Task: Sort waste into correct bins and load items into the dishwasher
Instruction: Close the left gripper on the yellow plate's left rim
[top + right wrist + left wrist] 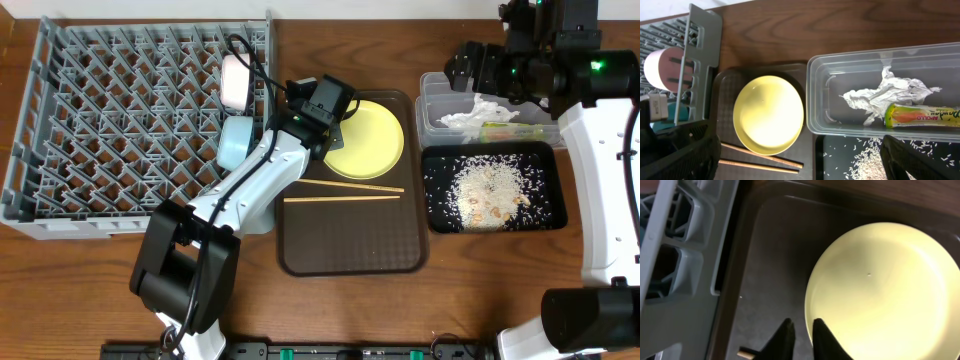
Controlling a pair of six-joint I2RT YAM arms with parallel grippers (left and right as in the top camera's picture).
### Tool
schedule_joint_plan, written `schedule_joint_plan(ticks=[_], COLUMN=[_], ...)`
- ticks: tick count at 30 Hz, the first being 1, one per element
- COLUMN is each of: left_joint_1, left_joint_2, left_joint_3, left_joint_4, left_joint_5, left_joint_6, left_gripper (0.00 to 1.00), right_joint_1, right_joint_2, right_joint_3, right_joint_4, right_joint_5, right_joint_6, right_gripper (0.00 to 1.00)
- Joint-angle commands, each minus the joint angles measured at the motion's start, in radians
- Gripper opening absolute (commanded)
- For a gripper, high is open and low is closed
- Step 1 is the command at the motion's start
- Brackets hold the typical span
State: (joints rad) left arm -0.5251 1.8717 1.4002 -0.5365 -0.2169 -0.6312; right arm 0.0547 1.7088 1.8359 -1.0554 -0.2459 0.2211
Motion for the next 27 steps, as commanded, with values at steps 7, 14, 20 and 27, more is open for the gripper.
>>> schedule_joint_plan(ticks=[7, 14, 20, 27], left_joint_1=[0.004, 0.002, 0.002, 0.001], left_joint_2=[-0.01, 0.012, 0.057, 0.108], left_joint_3=[0.0, -0.001, -0.002, -0.002], left_joint_4=[0.012, 0.042, 0.056, 0.057], left_joint_5=[0.031, 0.051, 0.052, 0.051], left_joint_6=[0.001, -0.007, -0.089, -0.108], left_gripper=[0.45, 0.56, 0.61, 0.61], right_joint_1=[0.005, 0.005, 0.005, 0.005], right_joint_2=[0.006, 0.006, 0.006, 0.006], right_joint_3=[0.0, 0.0, 0.0, 0.0], right_joint_4=[-0.001, -0.001, -0.001, -0.001], right_joint_5=[0.003, 0.003, 0.003, 0.003], right_joint_6=[0.007, 0.007, 0.007, 0.007], right_gripper=[0.99, 0.99, 0.99, 0.99])
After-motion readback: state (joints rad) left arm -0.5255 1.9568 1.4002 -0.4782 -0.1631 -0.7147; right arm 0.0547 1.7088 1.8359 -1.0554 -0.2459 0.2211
